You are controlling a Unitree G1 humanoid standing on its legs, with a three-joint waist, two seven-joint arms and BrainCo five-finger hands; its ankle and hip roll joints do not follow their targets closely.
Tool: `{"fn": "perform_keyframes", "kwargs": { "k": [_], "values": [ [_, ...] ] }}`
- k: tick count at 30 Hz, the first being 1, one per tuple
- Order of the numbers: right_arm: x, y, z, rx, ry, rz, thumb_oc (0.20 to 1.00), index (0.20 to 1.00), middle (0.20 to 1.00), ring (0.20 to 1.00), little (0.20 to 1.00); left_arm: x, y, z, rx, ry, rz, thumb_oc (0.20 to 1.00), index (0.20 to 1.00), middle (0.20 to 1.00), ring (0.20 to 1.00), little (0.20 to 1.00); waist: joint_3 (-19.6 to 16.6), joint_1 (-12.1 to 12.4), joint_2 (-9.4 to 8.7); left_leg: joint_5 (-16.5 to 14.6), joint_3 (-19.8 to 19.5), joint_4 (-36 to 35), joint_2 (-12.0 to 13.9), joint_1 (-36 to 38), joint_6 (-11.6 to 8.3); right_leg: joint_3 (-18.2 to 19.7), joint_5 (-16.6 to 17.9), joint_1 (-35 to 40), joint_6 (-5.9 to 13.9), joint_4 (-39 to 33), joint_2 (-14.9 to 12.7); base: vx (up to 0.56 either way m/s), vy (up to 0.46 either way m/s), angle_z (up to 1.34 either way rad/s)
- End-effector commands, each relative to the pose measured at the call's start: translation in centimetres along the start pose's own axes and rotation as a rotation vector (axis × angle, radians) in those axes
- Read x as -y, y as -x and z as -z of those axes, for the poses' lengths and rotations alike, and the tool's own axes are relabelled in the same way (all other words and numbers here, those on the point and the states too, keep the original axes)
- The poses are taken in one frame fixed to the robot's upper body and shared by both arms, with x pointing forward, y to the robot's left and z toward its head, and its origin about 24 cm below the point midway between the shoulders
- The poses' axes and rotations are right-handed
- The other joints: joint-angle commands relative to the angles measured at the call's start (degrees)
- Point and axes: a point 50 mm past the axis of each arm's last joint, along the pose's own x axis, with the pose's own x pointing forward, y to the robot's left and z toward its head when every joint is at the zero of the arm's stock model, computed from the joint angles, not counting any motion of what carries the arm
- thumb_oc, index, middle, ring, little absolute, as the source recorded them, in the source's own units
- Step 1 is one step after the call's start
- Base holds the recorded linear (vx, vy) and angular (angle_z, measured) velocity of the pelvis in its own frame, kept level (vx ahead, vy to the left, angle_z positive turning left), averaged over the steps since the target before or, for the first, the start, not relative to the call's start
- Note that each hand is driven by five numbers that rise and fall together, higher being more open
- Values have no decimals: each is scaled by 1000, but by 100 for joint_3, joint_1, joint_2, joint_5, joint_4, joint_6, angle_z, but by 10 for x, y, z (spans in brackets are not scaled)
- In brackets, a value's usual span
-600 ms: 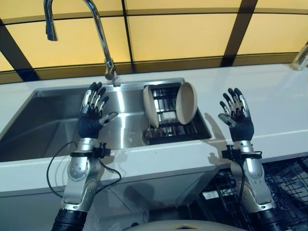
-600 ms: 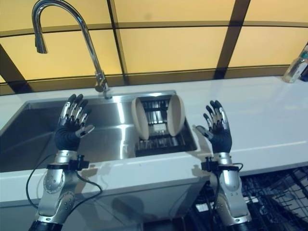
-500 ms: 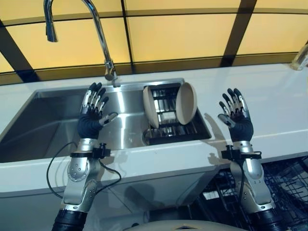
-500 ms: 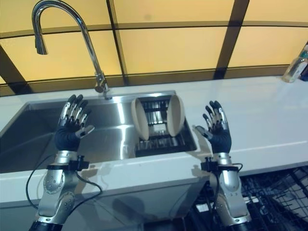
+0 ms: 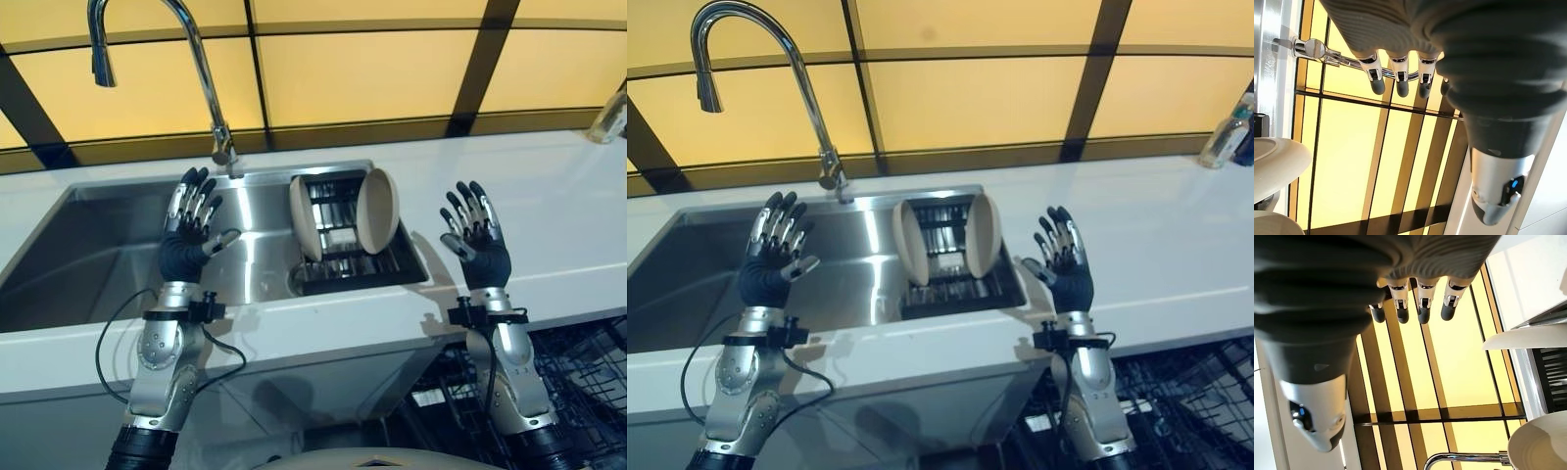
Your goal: Pick up plates and place into dishwasher.
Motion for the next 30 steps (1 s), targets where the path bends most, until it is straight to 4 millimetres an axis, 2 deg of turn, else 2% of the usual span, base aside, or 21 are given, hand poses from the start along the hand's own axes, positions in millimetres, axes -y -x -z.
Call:
{"fn": "perform_keyframes", "kwargs": {
  "k": [1,4,9,15,16,20,22,28,30],
  "values": [
    [-14,-16,-26,167,-28,-68,1000,1000,1000,1000,1000,5,-12,-25,165,-56,53,1000,1000,1000,1000,1000,-26,-97,0,-428,-93,280,-232,-337,256,-469,-610,-16,-94,426,186,0,0,0],
    [-15,-17,-23,147,-28,-68,1000,1000,1000,1000,1000,6,-15,-33,224,-101,75,1000,1000,1000,1000,1000,-35,-109,10,-430,-85,286,-225,-323,249,-451,-626,-11,-96,444,191,0,0,0],
    [-17,-17,-21,122,-28,-82,1000,1000,1000,1000,1000,8,-30,-53,331,-309,138,1000,1000,1000,1000,1000,-60,-197,48,-412,-37,263,-196,-280,225,-400,-646,4,-67,454,191,35,8,-1],
    [-18,-18,-15,81,-36,-110,1000,1000,1000,1000,1000,-2,-59,-75,437,-723,172,1000,1000,1000,1000,1000,-120,-373,126,-408,73,276,-181,-214,226,-263,-656,-20,-17,517,190,60,21,-3],
    [-18,-18,-14,71,-36,-119,1000,1000,1000,1000,1000,-6,-66,-80,476,-911,168,1000,1000,1000,1000,1000,-145,-426,155,-415,108,295,-186,-206,233,-221,-646,-33,6,526,183,73,19,-11],
    [-14,-17,-16,56,-32,-124,1000,1000,1000,1000,1000,-16,-80,-94,510,-1251,229,1000,1000,1000,1000,1000,-181,-495,207,-456,152,385,-213,-223,260,-157,-628,-67,50,554,162,61,8,-13],
    [-13,-18,-16,54,-24,-130,1000,1000,1000,1000,1000,-22,-87,-97,495,-1409,272,1000,1000,1000,1000,1000,-167,-530,243,-488,171,450,-227,-239,273,-112,-635,-95,58,601,160,53,6,-4],
    [-1,-21,-20,36,5,-123,1000,1000,1000,1000,1000,-51,-103,-103,301,-1804,465,1000,1000,1000,1000,1000,-118,-639,348,-568,252,573,-257,-211,291,-9,-627,-112,111,670,137,62,9,-9],
    [2,-20,-20,30,10,-120,1000,1000,1000,1000,1000,-57,-107,-107,261,-1865,498,1000,1000,1000,1000,1000,-107,-663,372,-573,270,574,-266,-195,294,1,-609,-107,127,660,130,49,15,-2]
  ]
}}
